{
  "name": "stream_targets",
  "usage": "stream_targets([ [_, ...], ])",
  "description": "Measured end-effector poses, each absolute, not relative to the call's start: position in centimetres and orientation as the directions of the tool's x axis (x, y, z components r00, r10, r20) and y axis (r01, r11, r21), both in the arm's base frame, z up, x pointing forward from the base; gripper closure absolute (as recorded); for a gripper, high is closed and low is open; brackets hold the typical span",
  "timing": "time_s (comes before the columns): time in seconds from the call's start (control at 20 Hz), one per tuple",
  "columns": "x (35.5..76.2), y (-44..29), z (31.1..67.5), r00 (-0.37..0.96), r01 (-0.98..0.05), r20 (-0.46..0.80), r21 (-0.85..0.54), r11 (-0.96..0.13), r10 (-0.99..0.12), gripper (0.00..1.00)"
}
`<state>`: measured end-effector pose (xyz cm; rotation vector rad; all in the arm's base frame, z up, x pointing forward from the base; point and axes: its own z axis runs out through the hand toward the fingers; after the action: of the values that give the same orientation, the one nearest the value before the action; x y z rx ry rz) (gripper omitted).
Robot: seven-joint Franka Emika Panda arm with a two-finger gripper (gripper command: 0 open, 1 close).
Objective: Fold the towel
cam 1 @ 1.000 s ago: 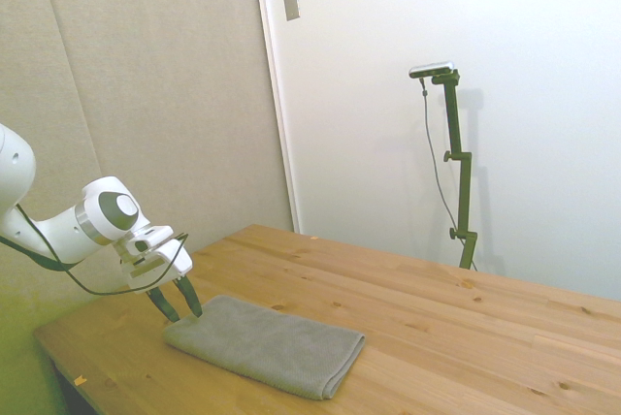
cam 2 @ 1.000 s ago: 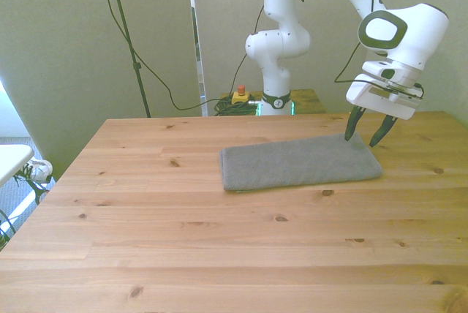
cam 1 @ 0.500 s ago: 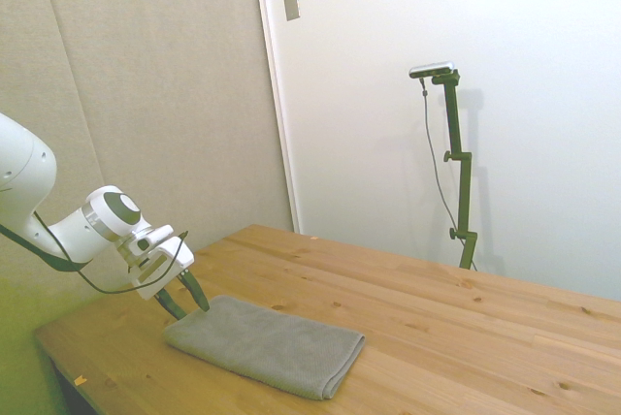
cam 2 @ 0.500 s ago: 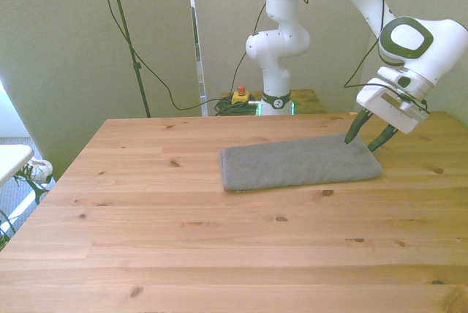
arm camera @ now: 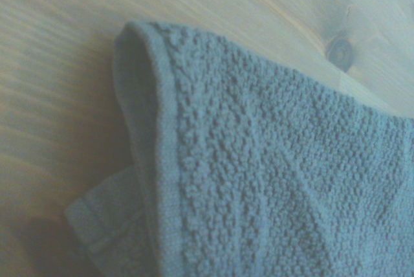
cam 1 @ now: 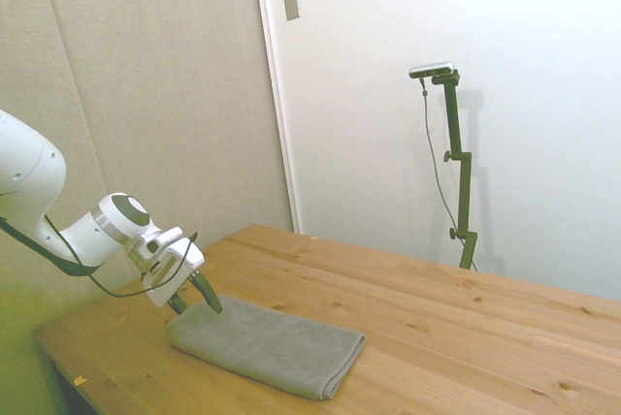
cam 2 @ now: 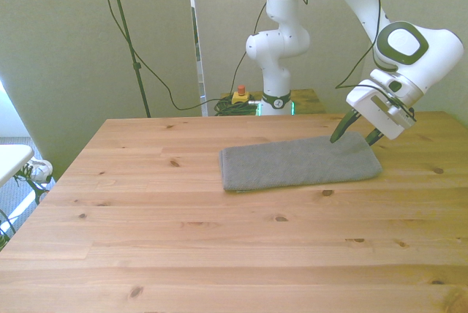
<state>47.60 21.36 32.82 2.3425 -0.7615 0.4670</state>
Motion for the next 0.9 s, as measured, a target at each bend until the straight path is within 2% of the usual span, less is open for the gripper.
stream_targets([
  [0.9,48.15,21.94,32.28,0.77,-0.615,0.48,0.383,-0.689,-0.42,1.0],
])
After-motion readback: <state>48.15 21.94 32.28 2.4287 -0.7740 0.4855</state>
